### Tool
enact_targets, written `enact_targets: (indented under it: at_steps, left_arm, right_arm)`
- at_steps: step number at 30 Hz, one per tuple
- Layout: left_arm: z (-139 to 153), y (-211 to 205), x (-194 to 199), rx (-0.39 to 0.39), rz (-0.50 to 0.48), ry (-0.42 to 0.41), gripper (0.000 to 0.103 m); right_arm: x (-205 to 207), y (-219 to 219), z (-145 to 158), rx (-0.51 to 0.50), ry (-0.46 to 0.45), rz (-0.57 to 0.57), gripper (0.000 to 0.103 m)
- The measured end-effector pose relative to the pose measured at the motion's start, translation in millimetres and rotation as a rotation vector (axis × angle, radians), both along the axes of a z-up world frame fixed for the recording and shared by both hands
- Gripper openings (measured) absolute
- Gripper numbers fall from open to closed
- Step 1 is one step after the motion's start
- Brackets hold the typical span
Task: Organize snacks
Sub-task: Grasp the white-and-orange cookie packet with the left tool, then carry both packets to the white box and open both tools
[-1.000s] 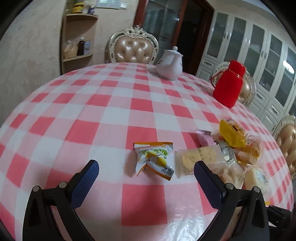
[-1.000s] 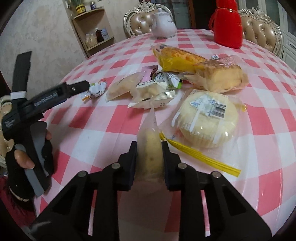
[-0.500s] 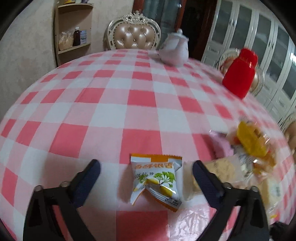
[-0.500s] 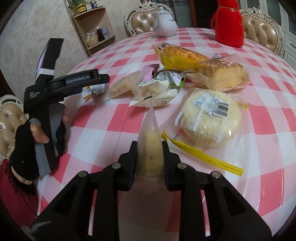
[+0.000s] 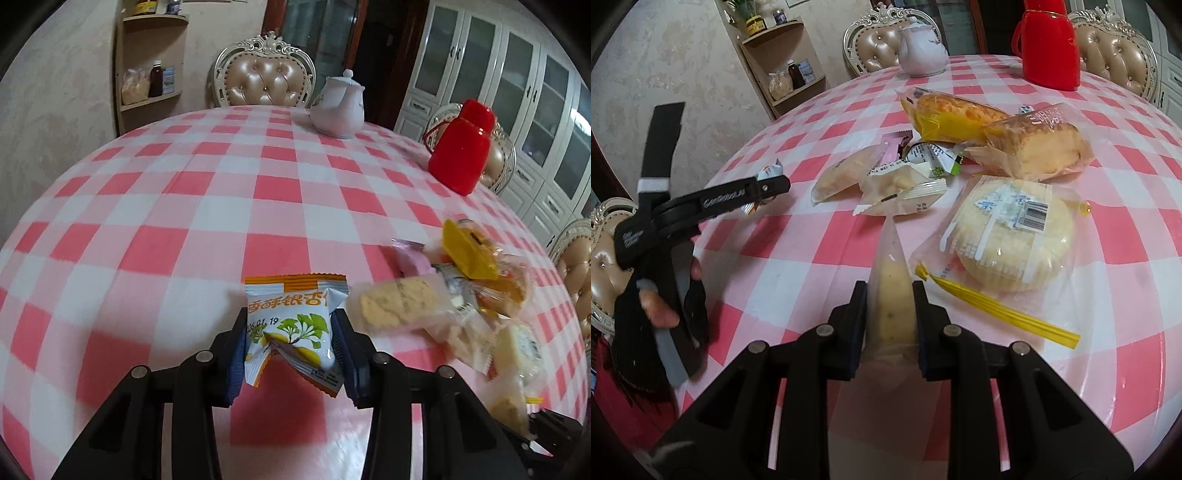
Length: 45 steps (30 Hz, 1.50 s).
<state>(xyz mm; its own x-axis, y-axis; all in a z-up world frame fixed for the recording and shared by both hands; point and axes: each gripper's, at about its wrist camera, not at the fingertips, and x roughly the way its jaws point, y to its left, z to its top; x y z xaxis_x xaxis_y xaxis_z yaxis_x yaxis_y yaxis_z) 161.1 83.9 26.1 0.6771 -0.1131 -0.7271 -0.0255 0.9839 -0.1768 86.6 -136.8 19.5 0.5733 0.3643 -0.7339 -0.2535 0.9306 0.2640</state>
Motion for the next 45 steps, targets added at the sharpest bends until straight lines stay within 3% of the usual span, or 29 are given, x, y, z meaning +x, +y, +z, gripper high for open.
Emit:
enact_targets:
  at_steps: [11,17,22,31,45]
  left_arm:
    - [2,3,-44,-0.056,0.066,-0.041,0.044]
    - [3,7,-65,-0.072,0.092,-0.056,0.044]
    - [4,5,-81,-0.063,0.103,-0.076,0.044]
    - [5,-2,-109,-0.053,0.107,-0.091,0.044]
    - [13,-14,-160,-0.01,0.115,-0.127,0.044]
  right_arm:
    - [-23,15,11,0.017,-0.07,0.095,0.023]
    - [-29,11,10,0.043,-0.05,0.069,0.022]
    - [-38,0,10,0.136,-0.007,0.03,0.022]
    - [-66,-15,19,0.254,-0.008,-0.013,0.022]
    - [-94,-21,21,0.319,-0.008,-0.041,0.022]
